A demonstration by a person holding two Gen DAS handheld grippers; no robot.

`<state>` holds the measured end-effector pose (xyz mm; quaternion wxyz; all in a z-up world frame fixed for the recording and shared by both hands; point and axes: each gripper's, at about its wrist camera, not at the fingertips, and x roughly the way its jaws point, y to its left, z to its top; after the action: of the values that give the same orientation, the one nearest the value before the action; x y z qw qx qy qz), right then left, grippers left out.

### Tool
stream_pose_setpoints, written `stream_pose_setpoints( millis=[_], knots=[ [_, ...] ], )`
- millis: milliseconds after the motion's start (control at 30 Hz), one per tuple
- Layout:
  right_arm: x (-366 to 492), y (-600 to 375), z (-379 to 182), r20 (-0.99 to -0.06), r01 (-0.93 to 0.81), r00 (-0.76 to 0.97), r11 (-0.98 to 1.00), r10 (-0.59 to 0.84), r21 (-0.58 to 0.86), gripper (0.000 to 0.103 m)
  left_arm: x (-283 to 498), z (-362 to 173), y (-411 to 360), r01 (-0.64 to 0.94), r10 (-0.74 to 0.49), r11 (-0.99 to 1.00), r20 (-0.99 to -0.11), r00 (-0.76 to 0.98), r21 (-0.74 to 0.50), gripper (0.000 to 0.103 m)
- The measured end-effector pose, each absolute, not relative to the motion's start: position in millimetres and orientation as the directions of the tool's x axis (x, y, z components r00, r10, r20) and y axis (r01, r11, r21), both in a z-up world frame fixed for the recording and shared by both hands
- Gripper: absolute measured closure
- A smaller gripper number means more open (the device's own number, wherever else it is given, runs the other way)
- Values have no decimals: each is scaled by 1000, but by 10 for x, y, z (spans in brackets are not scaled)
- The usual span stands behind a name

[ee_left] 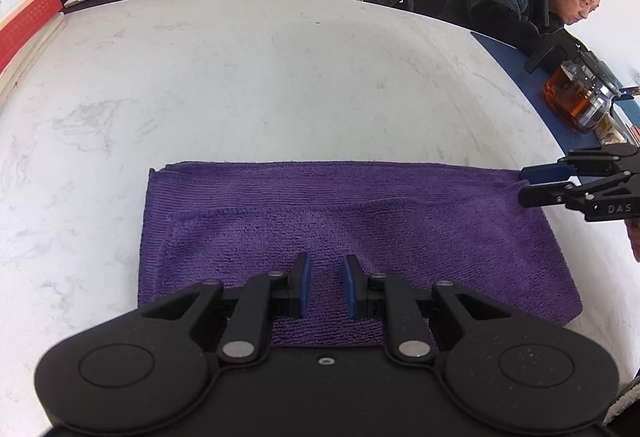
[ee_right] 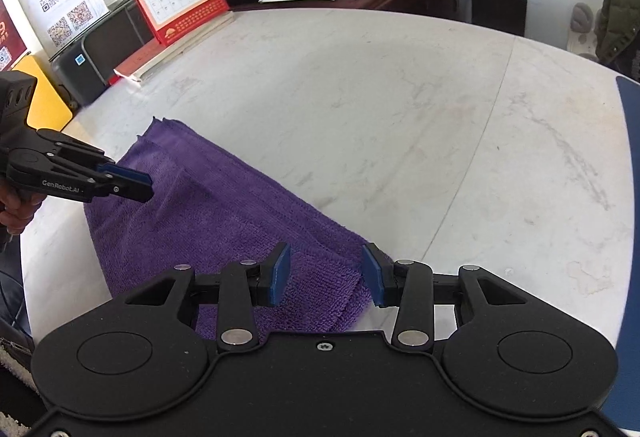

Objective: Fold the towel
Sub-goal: 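Move both open grippers to the edge of the folded towel, then close the right gripper on the towel edge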

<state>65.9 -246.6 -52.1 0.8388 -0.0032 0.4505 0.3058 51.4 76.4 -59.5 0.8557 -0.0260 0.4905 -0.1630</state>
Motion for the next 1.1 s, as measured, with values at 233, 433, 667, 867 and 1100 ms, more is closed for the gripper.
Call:
stream_pose_setpoints(
  millis=[233,433,667,867,1100],
  knots=[
    [659,-2502,-555,-761,-513,364,798,537,318,64,499,-606,781,254,-312,944,-828,466,-212,87],
    [636,-2538,-528,-751,-514,338,779,568,358,64,483,-603,784,253,-310,944,-827,469,-210,87],
    [677,-2481,-568,-764,-522,340,786,548,331,89,452,-543,839,217,-282,956,-814,509,-195,87],
    [667,-2503,-502,-752,-515,337,780,566,356,89,401,-497,999,163,-254,967,-802,540,-197,87],
    [675,-2638,-563,-760,-434,328,804,562,407,86,366,-537,1073,134,-237,971,-807,540,-195,87]
  ],
)
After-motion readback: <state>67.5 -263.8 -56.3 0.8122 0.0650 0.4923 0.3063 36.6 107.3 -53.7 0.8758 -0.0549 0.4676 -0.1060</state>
